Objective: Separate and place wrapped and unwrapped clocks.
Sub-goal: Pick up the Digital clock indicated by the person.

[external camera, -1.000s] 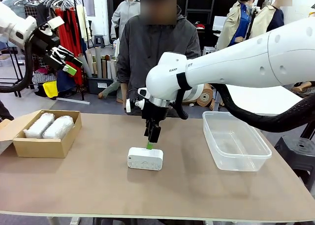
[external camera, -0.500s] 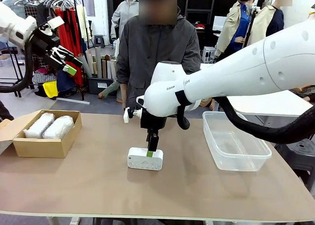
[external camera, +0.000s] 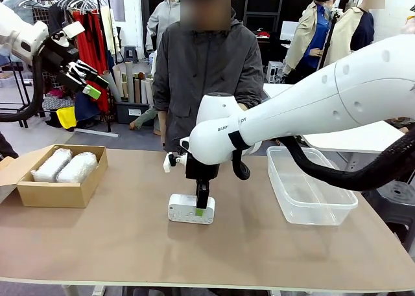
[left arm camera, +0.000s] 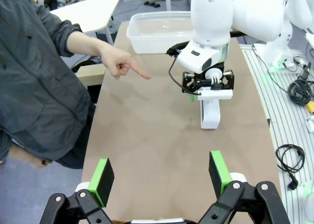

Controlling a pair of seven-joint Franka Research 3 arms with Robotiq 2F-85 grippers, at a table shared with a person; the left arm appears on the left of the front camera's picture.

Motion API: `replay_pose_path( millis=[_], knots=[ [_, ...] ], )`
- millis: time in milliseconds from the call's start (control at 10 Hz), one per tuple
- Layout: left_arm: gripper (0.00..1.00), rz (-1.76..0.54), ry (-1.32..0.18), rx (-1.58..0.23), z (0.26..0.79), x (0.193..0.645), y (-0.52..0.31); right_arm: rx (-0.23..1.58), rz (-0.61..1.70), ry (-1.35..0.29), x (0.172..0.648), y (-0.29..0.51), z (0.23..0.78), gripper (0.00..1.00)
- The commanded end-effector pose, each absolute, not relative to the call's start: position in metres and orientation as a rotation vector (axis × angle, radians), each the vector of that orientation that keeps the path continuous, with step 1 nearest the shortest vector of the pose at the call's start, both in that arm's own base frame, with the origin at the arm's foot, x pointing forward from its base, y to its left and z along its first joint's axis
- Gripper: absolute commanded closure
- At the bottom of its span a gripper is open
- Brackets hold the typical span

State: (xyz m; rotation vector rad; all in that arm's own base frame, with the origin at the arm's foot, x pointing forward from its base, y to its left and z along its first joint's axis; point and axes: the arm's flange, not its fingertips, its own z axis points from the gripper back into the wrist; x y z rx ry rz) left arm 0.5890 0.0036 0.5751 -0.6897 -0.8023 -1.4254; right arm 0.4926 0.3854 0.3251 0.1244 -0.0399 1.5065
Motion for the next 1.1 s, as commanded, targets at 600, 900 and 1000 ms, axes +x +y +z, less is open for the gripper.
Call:
replay_pose_path(
  millis=[600,900,1000],
  knots=[
    [0.00,-1.426,-0.799,-0.679,0.575,0.587,0.004,0.209,1.483,-0.033,0.499,0.398,0.319,0.00],
    [0.00,-1.426,-0.799,-0.679,0.575,0.587,0.004,0.177,1.502,-0.038,0.498,0.400,0.317,0.00],
    [0.00,-1.426,-0.799,-0.679,0.575,0.587,0.004,0.177,1.502,-0.038,0.498,0.400,0.317,0.00]
  ],
)
